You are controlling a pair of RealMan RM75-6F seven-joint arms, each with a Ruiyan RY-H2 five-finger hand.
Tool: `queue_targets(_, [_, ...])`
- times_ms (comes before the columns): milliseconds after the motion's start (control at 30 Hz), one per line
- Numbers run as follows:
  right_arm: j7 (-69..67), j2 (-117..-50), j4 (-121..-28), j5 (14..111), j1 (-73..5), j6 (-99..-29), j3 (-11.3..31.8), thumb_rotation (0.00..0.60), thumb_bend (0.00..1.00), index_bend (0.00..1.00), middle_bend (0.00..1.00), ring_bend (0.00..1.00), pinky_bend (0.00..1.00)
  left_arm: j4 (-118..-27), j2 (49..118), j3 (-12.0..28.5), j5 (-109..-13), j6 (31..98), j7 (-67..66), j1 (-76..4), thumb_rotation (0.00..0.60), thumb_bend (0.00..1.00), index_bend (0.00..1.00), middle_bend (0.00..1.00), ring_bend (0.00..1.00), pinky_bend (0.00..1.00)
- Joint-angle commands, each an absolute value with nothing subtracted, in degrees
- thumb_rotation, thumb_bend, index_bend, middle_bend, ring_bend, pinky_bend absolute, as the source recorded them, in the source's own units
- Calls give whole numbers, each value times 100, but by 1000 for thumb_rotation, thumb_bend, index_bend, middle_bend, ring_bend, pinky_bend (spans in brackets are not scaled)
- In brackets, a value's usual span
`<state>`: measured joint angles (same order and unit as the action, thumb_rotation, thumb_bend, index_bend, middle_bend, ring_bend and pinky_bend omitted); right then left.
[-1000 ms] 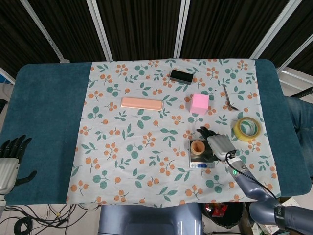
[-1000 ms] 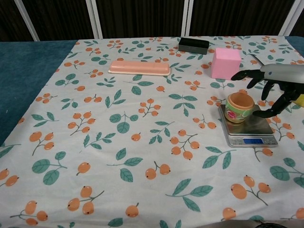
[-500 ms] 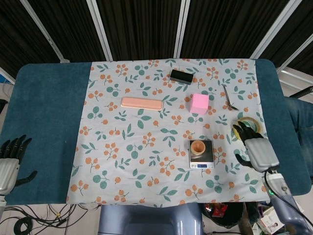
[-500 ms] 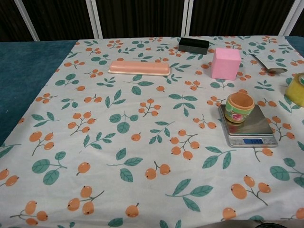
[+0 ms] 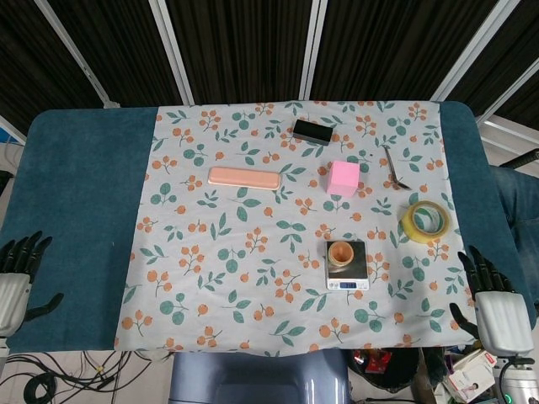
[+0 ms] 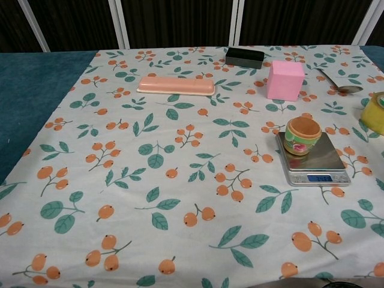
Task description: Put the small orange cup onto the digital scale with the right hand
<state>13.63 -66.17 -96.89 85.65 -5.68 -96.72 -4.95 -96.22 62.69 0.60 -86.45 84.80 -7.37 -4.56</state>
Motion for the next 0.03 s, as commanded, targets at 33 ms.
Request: queue_targets(33, [1253, -6795, -9425, 8619, -460, -9740, -419, 600, 197, 4, 0, 110, 260, -9611, 6272, 44, -8676, 8476, -758, -457, 600, 185, 0, 0, 0, 0])
